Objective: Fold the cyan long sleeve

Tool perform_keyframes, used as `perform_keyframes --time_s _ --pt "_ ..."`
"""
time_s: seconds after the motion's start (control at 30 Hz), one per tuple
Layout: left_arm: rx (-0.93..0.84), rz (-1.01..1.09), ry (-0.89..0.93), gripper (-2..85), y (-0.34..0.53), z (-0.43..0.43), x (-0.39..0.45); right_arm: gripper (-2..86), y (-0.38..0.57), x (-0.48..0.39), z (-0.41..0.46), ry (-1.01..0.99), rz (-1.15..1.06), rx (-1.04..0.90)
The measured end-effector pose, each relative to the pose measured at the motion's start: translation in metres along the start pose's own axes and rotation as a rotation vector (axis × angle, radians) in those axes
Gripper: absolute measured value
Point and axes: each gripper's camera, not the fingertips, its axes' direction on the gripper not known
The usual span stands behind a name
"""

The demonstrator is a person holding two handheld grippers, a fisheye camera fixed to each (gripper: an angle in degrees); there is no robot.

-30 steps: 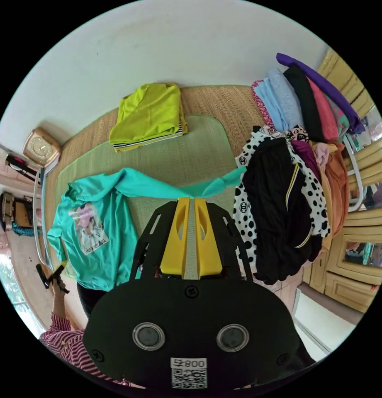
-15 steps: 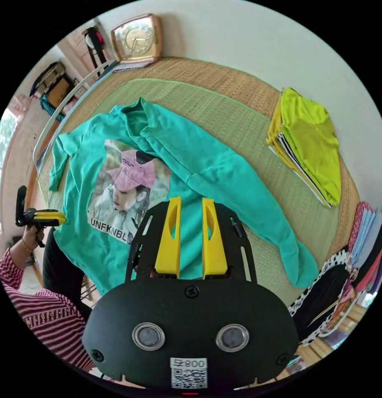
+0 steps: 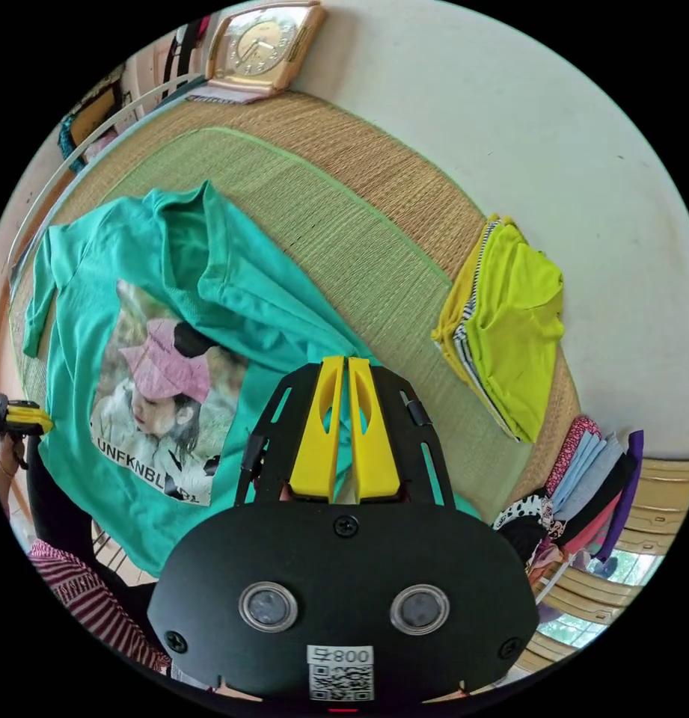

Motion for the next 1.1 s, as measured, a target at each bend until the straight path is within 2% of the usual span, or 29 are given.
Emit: perform_keyframes --time_s 0.1,0.2,0.3,0.37,0.6,0.67,0.87,1.0,1.1 --pt "0.005 0.01 0.011 1.4 0.0 0.0 0.0 0.4 -0.036 0.029 -0.017 0.024 0.057 0.022" --pt "0.022 0.024 0.031 2.0 -0.002 0.0 0.003 0.5 -0.065 0.047 0.001 0.018 0.095 -0.036" --pt "0.055 0.06 0.052 3.4 -0.007 -0.004 0.009 0.7 -0.077 0.061 0.034 -0.045 0.157 -0.116" --pt "0.09 0.084 0.048 4.6 -0.011 -0.009 0.013 0.9 -0.073 0.07 0.044 -0.114 0.208 -0.104" --pt "0.236 0.073 -0.095 6.3 -0.033 -0.036 0.003 2.9 -0.037 0.106 0.024 -0.206 0.295 0.038" --pt "0.281 0.04 -0.21 6.5 -0.044 -0.046 -0.005 3.5 -0.028 0.11 0.015 -0.233 0.301 0.077" --pt "0.212 -0.06 -0.513 5.5 -0.068 -0.045 -0.039 4.8 0.019 0.12 0.005 -0.32 0.31 0.116" --pt "0.244 -0.091 -0.528 4.3 -0.079 -0.057 -0.051 5.4 0.079 0.142 0.002 -0.287 0.339 0.095" --pt "0.284 -0.043 -0.45 3.8 -0.081 -0.059 -0.039 6.7 0.122 0.156 0.004 -0.188 0.354 0.047"
